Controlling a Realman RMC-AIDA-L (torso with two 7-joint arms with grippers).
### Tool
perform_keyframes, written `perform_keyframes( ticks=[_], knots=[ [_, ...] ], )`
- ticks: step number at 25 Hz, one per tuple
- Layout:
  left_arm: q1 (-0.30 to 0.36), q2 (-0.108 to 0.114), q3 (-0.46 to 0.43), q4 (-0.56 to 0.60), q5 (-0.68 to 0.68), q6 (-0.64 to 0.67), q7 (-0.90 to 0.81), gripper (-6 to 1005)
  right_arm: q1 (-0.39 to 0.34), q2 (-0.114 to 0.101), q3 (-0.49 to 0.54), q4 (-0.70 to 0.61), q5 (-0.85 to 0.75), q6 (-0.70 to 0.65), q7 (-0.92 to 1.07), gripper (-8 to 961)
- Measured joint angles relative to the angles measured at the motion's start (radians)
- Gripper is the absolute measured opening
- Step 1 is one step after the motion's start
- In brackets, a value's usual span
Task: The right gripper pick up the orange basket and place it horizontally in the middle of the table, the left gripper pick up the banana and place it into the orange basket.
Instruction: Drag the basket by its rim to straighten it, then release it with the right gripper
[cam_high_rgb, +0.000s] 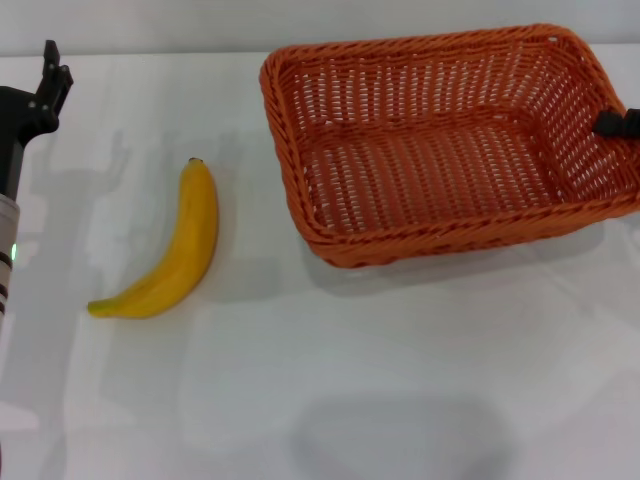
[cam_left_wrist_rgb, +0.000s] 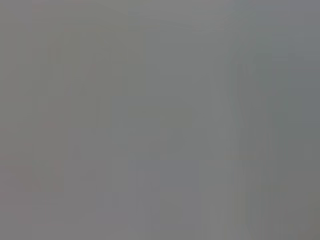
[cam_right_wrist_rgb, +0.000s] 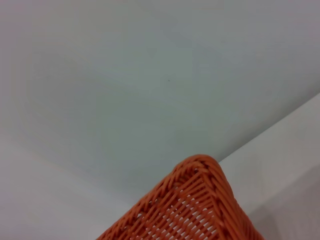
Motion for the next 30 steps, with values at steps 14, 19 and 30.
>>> perform_keyframes(
  ticks=[14,19,30],
  knots=[
    [-0.002,0.0,0.0,0.0,0.002,0.0,0.0,822,0.009,-0.005,0.002,0.054,0.047,0.013,-0.044,200],
    [-0.002,0.0,0.0,0.0,0.0,0.0,0.0,822,0.008,-0.006,0.002,0.054,0.05,0.014,-0.038,463],
    [-0.003,0.0,0.0,0.0,0.0,0.0,0.0,820,-0.005,-0.006,0.007,0.041,0.051,0.011,-0.036,650]
  ],
)
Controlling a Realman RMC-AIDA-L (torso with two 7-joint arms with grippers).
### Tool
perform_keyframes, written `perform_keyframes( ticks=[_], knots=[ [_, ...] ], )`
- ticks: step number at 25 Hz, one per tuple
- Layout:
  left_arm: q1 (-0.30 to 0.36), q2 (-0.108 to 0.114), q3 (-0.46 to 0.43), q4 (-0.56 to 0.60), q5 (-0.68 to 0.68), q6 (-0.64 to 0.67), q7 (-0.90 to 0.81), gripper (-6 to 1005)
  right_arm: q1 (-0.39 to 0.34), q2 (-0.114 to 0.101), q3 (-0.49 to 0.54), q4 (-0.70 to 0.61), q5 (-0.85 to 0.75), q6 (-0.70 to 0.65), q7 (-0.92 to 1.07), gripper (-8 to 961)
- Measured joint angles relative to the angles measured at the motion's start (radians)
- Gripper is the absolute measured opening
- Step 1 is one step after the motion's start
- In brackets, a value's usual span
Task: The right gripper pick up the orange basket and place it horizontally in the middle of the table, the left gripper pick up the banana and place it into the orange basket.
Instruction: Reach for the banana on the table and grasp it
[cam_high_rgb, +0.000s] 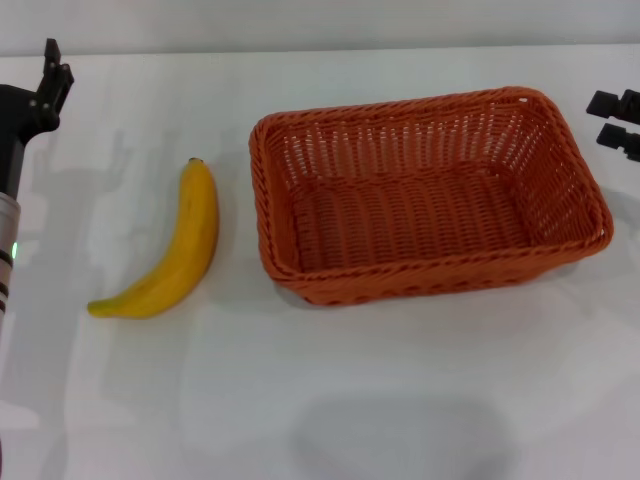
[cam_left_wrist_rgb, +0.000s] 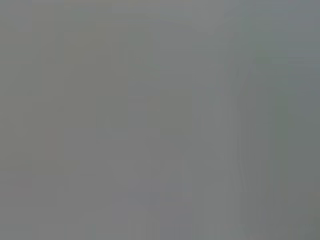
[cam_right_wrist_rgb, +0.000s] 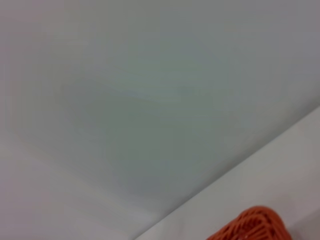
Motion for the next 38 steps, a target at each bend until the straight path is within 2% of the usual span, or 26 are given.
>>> perform_keyframes(
  ticks=[4,9,11,14,17,21,25,29,33,38],
  knots=[
    [-0.001,0.0,0.0,0.0,0.0,0.0,0.0,820,-0.004,-0.004,0.004,-0.026,0.0,-0.017,-0.047,668],
    [-0.004,0.0,0.0,0.003,0.0,0.0,0.0,819,0.017,-0.038,0.004,-0.034,0.03,-0.025,-0.175,671],
    [-0.005,0.0,0.0,0.008,-0.001,0.0,0.0,819,0.026,-0.046,-0.002,-0.065,0.053,-0.017,-0.273,723],
    [-0.009,0.0,-0.001,0.01,0.0,0.0,-0.004,819,0.031,-0.033,-0.008,-0.159,0.084,-0.009,-0.45,801],
    [-0.011,-0.002,-0.006,0.016,-0.001,0.0,-0.007,818,0.031,-0.003,0.001,-0.258,0.115,-0.037,-0.599,801],
    [-0.006,-0.003,-0.01,0.056,-0.001,0.0,-0.021,818,0.023,0.005,0.002,-0.305,0.189,-0.13,-0.788,800],
    [-0.001,-0.002,-0.011,0.096,-0.002,0.014,-0.044,817,-0.012,0.008,-0.004,-0.279,0.337,-0.221,-1.092,800],
    [0.013,-0.001,-0.011,0.152,0.005,0.034,-0.07,817,-0.043,0.008,0.0,-0.171,0.526,-0.238,-1.384,801],
    [0.046,0.0,-0.005,0.237,0.017,0.089,-0.132,816,-0.068,0.005,0.003,-0.096,0.636,-0.236,-1.473,801],
    [0.148,0.012,-0.012,0.454,0.154,0.114,-0.193,816,-0.095,0.002,0.019,-0.088,0.641,-0.255,-1.475,801]
  ],
)
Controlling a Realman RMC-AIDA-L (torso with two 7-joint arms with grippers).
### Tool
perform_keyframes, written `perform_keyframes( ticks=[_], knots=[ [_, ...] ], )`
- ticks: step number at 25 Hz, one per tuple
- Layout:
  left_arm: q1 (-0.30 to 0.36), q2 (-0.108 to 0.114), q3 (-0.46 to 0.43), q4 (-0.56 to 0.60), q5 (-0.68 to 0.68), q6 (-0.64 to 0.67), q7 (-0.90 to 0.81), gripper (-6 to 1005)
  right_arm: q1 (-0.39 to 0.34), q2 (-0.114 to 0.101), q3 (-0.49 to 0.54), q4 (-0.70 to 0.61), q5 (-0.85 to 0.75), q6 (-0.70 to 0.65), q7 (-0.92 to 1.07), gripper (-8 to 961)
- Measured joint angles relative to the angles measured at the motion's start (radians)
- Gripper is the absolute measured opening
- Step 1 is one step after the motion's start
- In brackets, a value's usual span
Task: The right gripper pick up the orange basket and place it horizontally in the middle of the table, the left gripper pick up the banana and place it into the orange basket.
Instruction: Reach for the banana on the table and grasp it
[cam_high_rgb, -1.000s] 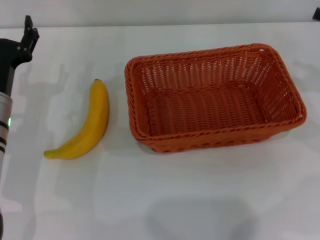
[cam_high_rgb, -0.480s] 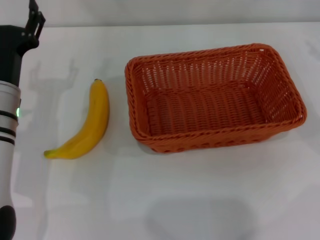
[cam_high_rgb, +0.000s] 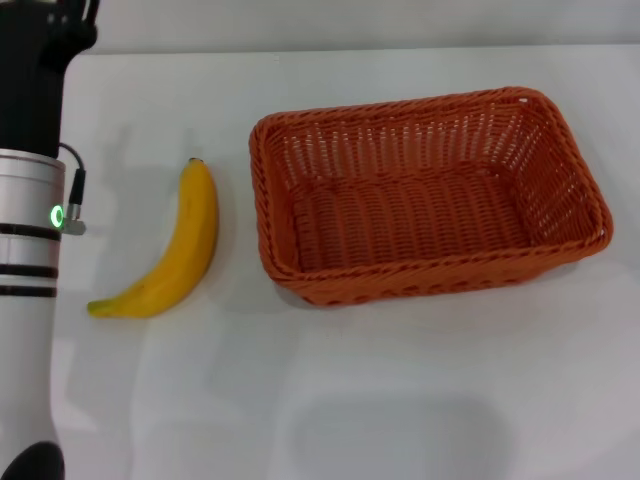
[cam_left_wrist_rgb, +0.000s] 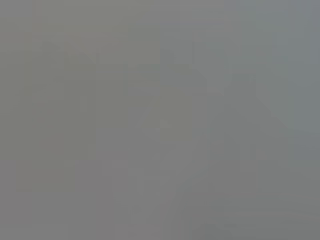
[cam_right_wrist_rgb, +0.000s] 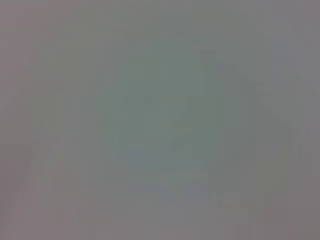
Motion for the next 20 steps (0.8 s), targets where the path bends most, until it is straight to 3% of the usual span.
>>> perform_keyframes(
  ticks=[3,8,10,12,13,14,15,20],
  knots=[
    [0.065,0.032,-0.003,0.127,0.105,-0.007,-0.089,815,-0.002,-0.005,0.029,0.015,0.002,-0.037,0.014,801],
    [0.126,0.109,-0.055,0.303,0.387,-0.024,-0.382,815,0.005,-0.035,0.041,0.07,0.022,-0.092,0.026,801],
    [0.129,0.12,-0.075,0.323,0.442,-0.032,-0.432,814,0.005,-0.047,0.042,0.093,0.04,-0.109,0.031,801],
    [0.128,0.142,-0.23,0.352,0.734,-0.059,-0.763,814,0.013,-0.059,0.045,0.117,0.049,-0.127,0.034,801],
    [0.128,0.142,-0.23,0.352,0.734,-0.059,-0.763,814,0.016,-0.061,0.045,0.121,0.05,-0.131,0.034,801],
    [0.126,0.142,-0.306,0.353,0.849,-0.06,-0.891,814,0.02,-0.062,0.045,0.126,0.05,-0.136,0.034,801],
    [0.123,0.132,-0.444,0.362,1.078,-0.058,-1.113,814,0.027,-0.065,0.045,0.134,0.05,-0.149,0.034,801],
    [0.112,0.094,-0.762,0.439,1.592,-0.061,-1.504,813,0.04,-0.075,0.045,0.149,0.049,-0.187,0.034,801]
  ],
)
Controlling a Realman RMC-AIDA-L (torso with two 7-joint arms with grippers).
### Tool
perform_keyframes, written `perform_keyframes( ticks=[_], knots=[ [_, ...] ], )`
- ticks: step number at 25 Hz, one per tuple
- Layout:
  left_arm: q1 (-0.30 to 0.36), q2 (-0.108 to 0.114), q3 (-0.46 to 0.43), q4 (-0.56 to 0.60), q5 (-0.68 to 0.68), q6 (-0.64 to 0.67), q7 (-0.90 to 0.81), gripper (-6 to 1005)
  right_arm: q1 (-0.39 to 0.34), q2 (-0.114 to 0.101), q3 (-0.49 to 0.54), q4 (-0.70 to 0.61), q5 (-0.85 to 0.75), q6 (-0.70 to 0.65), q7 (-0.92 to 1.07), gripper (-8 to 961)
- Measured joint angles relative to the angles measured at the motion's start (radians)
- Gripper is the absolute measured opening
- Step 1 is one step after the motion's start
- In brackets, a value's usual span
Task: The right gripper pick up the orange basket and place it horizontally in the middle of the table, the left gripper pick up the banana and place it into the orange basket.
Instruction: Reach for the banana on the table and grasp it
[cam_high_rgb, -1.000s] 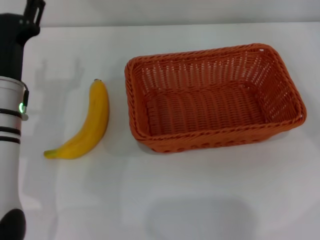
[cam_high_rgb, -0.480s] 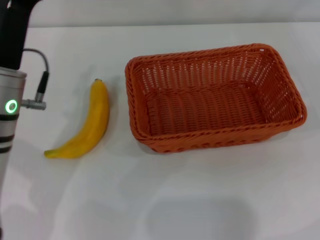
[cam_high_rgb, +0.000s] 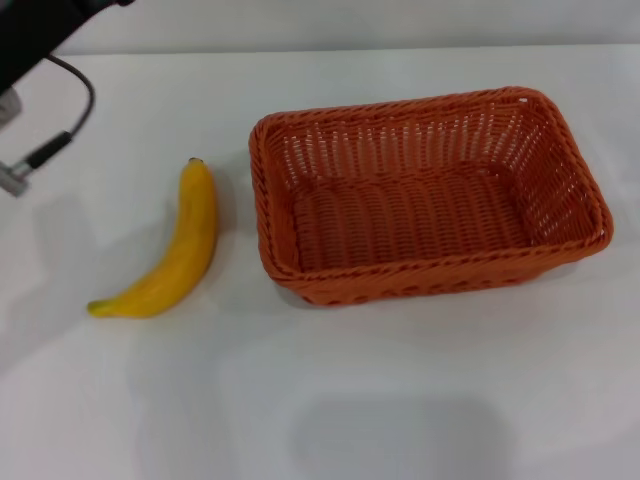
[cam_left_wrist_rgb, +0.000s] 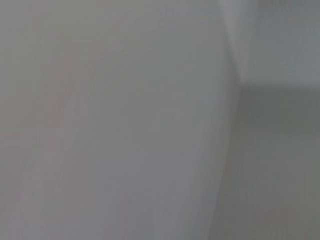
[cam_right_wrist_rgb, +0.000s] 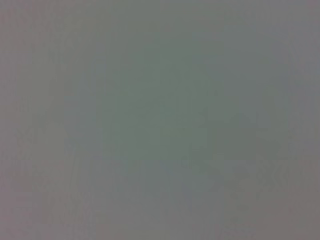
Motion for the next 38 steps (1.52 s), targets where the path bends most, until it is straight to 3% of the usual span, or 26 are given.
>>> perform_keyframes(
  ticks=[3,5,7,11,14,17,19,21,27,31,38],
  knots=[
    [-0.045,-0.009,-0.17,0.03,0.301,0.02,-0.231,813,0.004,-0.005,-0.006,0.013,-0.003,-0.021,0.0,801],
    [-0.068,-0.002,-0.221,0.043,0.424,0.026,-0.319,812,0.009,-0.005,-0.008,0.023,-0.004,-0.029,0.0,801],
    [-0.098,0.005,-0.28,0.078,0.633,0.032,-0.448,812,0.009,-0.005,-0.008,0.028,-0.005,-0.03,0.0,801],
    [-0.137,0.0,-0.342,0.171,0.99,0.042,-0.655,812,0.003,-0.002,-0.008,0.03,-0.005,-0.03,0.0,801],
    [-0.159,-0.003,-0.344,0.217,1.184,0.047,-0.759,811,0.001,0.003,-0.009,0.03,-0.005,-0.032,0.001,801],
    [-0.174,-0.026,-0.333,0.275,1.395,0.048,-0.842,811,-0.002,0.005,-0.01,0.03,-0.005,-0.04,0.001,801],
    [-0.178,-0.067,-0.331,0.322,1.551,0.047,-0.87,811,-0.002,0.005,-0.01,0.03,-0.005,-0.048,0.001,801],
    [-0.18,-0.094,-0.328,0.353,1.66,0.045,-0.879,810,-0.002,0.005,-0.01,0.03,-0.005,-0.058,0.001,801],
    [-0.19,-0.1,-0.269,0.375,1.873,0.01,-0.961,810,0.007,0.005,-0.012,0.031,-0.005,-0.079,0.001,801],
    [-0.199,-0.102,-0.181,0.341,2.028,-0.056,-1.036,809,0.014,0.008,-0.017,0.036,-0.005,-0.081,0.001,801],
    [-0.21,-0.104,-0.134,0.295,2.018,-0.158,-1.071,808,0.013,0.014,-0.017,0.041,-0.005,-0.081,0.001,801]
  ],
)
